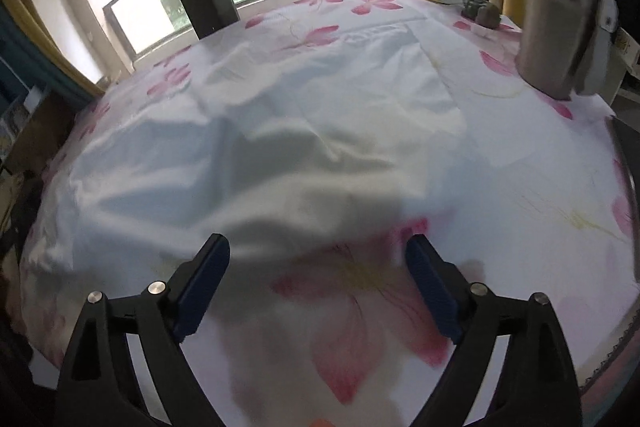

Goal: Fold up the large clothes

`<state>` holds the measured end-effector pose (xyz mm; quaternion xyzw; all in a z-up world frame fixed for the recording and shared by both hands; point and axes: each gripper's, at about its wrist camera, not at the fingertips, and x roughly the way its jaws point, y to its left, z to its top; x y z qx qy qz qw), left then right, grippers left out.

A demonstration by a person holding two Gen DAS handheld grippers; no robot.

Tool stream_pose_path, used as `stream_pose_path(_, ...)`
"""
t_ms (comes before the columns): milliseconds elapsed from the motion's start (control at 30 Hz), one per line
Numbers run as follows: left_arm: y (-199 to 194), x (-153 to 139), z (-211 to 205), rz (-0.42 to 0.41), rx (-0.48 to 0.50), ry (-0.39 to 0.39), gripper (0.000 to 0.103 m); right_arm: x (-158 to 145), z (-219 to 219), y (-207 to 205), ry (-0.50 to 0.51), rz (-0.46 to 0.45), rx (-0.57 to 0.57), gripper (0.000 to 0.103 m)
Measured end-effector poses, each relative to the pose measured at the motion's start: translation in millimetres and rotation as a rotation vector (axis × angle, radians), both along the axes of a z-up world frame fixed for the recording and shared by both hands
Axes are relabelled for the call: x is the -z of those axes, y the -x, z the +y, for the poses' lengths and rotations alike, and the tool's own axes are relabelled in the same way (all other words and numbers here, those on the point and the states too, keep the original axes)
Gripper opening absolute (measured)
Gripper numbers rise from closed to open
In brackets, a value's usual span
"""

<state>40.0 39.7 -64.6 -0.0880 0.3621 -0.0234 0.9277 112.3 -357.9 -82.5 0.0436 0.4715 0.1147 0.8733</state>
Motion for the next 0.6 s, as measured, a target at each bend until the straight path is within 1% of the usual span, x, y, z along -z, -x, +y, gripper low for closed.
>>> stream_pose_path(67, -9, -1, -3, 0.004, 0.008, -0.005, 0.04, 0, 7, -8, -0.016, 0.001, -0.009, 0.09)
stream_pose_path(133, -18, -4, -7, 0.007, 0.018, -0.011, 0.04, 0, 13, -16, -0.02, 0.003, -0.006, 0.093)
stream_pose_path(300, -44, -12, -28, 0.005, 0.072, -0.022, 0.04, 2, 26, -38, -0.096, -0.001, -0.009, 0.095)
stream_pose_path(367, -53, -13, -39, 0.013, 0.11, -0.023, 0.04, 3, 27, -47, -0.148, -0.014, -0.011, 0.095)
stream_pose_path(500, -73, -10, -70, 0.035, 0.201, -0.029, 0.04, 6, 12, -57, -0.331, -0.029, 0.025, 0.095)
stream_pose_path(533, -78, -7, -78, 0.048, 0.217, -0.021, 0.04, 7, 10, -60, -0.357, -0.032, 0.019, 0.095)
stream_pose_path(567, -82, -3, -84, 0.061, 0.226, -0.013, 0.04, 7, 11, -62, -0.359, -0.035, 0.012, 0.093)
stream_pose_path(600, -87, 2, -90, 0.082, 0.233, -0.001, 0.04, 5, 17, -65, -0.314, -0.039, -0.01, 0.087)
